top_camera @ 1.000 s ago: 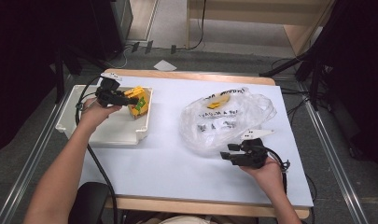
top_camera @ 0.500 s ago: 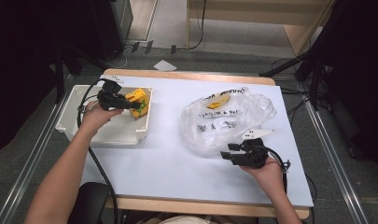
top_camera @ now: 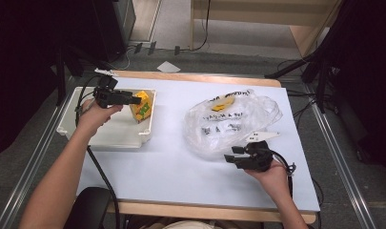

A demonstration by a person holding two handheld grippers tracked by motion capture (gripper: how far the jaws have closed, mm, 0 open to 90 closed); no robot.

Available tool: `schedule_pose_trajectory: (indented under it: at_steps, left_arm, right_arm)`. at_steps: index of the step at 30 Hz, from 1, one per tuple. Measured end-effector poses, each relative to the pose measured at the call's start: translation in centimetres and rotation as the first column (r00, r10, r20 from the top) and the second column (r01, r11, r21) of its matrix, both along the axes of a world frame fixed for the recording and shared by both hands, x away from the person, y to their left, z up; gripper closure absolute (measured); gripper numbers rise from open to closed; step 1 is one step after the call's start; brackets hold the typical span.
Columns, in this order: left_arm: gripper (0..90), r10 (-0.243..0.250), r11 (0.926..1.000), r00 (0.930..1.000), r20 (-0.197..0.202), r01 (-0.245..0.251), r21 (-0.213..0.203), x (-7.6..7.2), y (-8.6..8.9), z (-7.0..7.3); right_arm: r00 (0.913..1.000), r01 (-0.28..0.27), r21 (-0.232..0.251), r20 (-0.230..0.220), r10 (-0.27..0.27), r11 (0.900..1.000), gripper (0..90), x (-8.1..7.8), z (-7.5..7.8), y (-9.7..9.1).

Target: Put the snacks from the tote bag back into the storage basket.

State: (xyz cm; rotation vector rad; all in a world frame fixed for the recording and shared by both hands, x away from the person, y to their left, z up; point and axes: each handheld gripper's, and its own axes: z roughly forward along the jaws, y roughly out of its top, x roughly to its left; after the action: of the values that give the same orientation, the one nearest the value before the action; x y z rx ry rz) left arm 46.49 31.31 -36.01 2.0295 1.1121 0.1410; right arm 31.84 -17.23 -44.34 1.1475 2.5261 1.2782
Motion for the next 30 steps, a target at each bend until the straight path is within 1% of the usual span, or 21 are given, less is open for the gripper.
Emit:
schedule_pose_trajectory:
  at_steps: [3, 7, 10, 12, 13, 15, 17, 18, 21, 24, 27, 29, 30]
  left_arm:
    - [37.2, 0.016, 0.9993, 0.9998, 0.015, -0.016, 0.035, -0.4, -0.2, 0.7]
    - [37.8, 0.021, 0.9984, 0.9993, 0.03, -0.022, 0.052, -1.0, -0.3, 1.5]
    - [39.1, 0.031, 0.9967, 0.9977, 0.06, -0.035, 0.073, -1.6, -0.5, 2.2]
    - [40.5, 0.025, 0.9975, 0.9973, 0.069, -0.029, 0.064, -1.9, -0.5, 2.7]
    - [41.6, 0.023, 0.9974, 0.997, 0.074, -0.028, 0.066, -2.1, -0.6, 2.9]
    - [46.8, 0.025, 0.9963, 0.9939, 0.108, -0.033, 0.079, -2.7, -0.7, 3.3]
    - [54.9, 0.008, 0.9981, 0.9948, 0.102, -0.014, 0.059, -3.1, -0.7, 3.6]
    - [58.9, 0.0, 0.9984, 0.996, 0.089, -0.005, 0.056, -3.2, -0.8, 3.6]
    - [68.6, -0.019, 0.9981, 0.9984, 0.054, 0.016, 0.06, -3.4, -0.9, 3.4]
    - [73.6, -0.03, 0.9974, 0.9986, 0.043, 0.027, 0.066, -3.7, -1.0, 3.0]
    - [79.1, -0.026, 0.999, 0.9988, 0.041, 0.024, 0.038, -4.0, -1.1, 2.4]
    - [81.4, -0.024, 0.9987, 0.9988, 0.043, 0.022, 0.047, -4.2, -1.4, 1.9]
    - [83.2, -0.024, 0.9988, 0.9988, 0.042, 0.022, 0.044, -4.2, -1.5, 1.7]
  right_arm:
    - [1.0, -0.001, -0.002, -0.002, 0.001, 1.0, 50.4, 0.0, 0.0, 0.0]
    - [1.0, -0.005, 0.0, 0.003, 0.005, 1.0, 50.3, 0.1, 0.0, 0.1]
    - [1.0, -0.007, 0.0, 0.002, 0.007, 1.0, 50.3, 0.2, 0.0, 0.1]
    - [1.0, -0.008, -0.004, 0.0, 0.008, 1.0, 50.3, 0.2, 0.0, 0.2]
    - [1.0, -0.008, -0.004, 0.0, 0.008, 1.0, 50.4, 0.2, 0.0, 0.2]
    - [0.9999, -0.011, -0.003, 0.001, 0.011, 0.9999, 50.3, 0.2, 0.0, 0.3]
    - [0.9999, -0.014, -0.002, -0.003, 0.014, 0.9999, 50.4, 0.2, 0.0, 0.3]
    - [0.9999, -0.017, -0.003, -0.001, 0.017, 0.9999, 50.4, 0.2, 0.0, 0.3]
    - [0.9998, -0.018, -0.001, 0.0, 0.018, 0.9998, 50.4, 0.3, 0.0, 0.3]
    - [0.9998, -0.019, -0.002, 0.0, 0.019, 0.9998, 50.4, 0.2, 0.1, 0.4]
    - [0.9998, -0.02, -0.003, -0.002, 0.02, 0.9998, 50.4, 0.2, 0.1, 0.4]
    - [0.9998, -0.018, -0.002, -0.003, 0.018, 0.9998, 50.4, 0.2, 0.1, 0.4]
    - [0.9998, -0.019, -0.002, -0.003, 0.019, 0.9998, 50.4, 0.2, 0.1, 0.5]
